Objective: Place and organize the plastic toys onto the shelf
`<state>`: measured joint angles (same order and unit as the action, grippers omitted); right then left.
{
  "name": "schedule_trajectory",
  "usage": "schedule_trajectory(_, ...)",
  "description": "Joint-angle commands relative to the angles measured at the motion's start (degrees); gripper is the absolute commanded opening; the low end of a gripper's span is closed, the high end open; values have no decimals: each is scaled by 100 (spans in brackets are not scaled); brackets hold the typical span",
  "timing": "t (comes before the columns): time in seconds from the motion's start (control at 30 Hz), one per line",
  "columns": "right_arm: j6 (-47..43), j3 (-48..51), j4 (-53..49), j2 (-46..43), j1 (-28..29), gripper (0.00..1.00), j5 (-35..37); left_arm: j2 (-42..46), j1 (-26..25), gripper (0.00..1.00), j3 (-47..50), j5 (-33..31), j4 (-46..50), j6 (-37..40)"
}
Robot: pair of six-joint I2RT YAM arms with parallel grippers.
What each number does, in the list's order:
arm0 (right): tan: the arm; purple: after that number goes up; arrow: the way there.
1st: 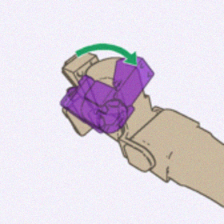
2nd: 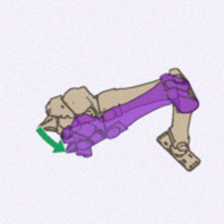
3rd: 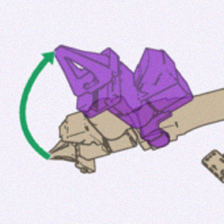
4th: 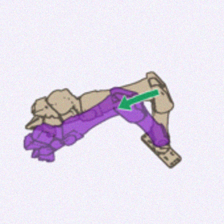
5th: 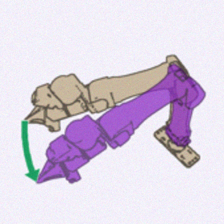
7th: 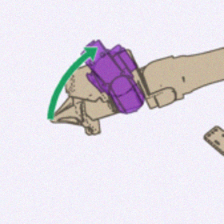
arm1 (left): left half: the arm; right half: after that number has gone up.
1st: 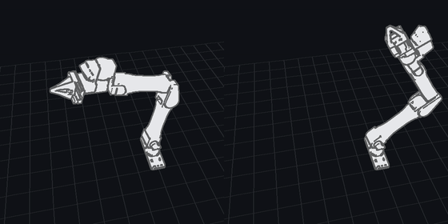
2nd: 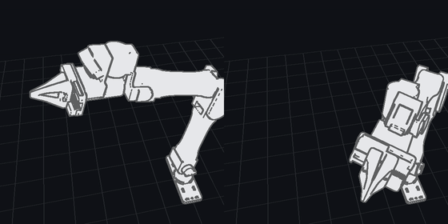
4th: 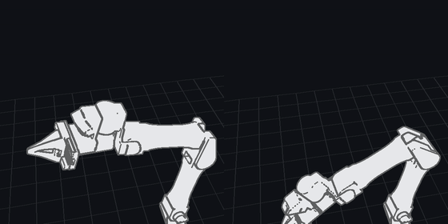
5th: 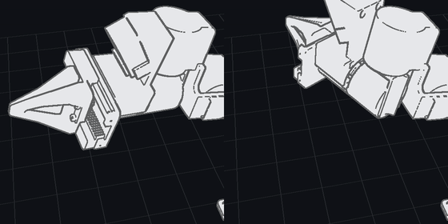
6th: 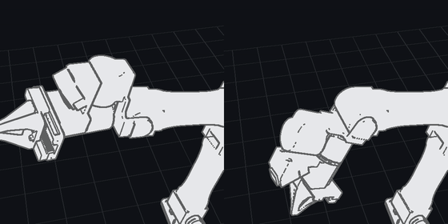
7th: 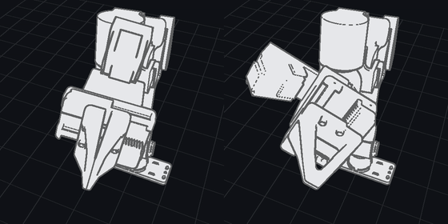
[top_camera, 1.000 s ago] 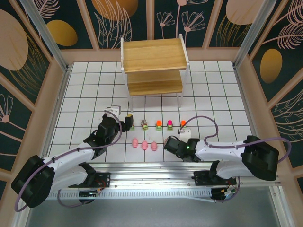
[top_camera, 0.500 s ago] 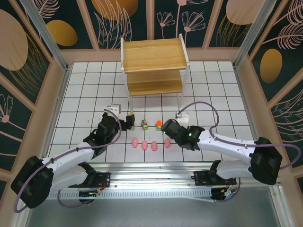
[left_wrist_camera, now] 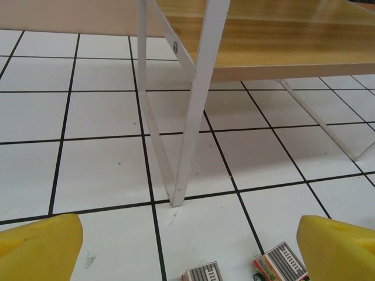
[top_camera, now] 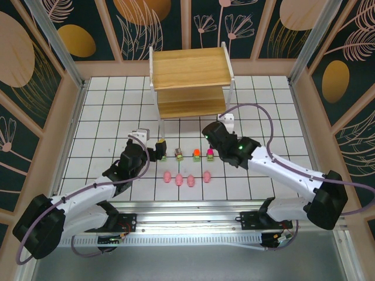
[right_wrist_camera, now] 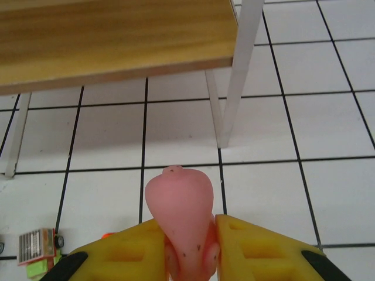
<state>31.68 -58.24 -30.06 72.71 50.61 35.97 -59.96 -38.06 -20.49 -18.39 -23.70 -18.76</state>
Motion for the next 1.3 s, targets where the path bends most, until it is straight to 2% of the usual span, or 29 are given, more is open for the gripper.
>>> schedule_trajectory(0.0, -477, -293, 164, 170, -127, 25, 165, -16, -25, 94, -149, 55, 41, 7)
schedule_trajectory(0.47, -1280, -1191, 794, 977, -669, 25, -7, -24, -26, 92, -131, 268, 8, 108)
schedule_trajectory(0.97, -1621, -1698, 1279, 1852, -1093, 26, -292, -441, -23, 91, -295, 1401, -134, 390)
schedule_trajectory(1.27, -1634, -1856, 1371, 2121, -1167, 26, -277, -594, -21, 90, -368, 1678, -117, 444)
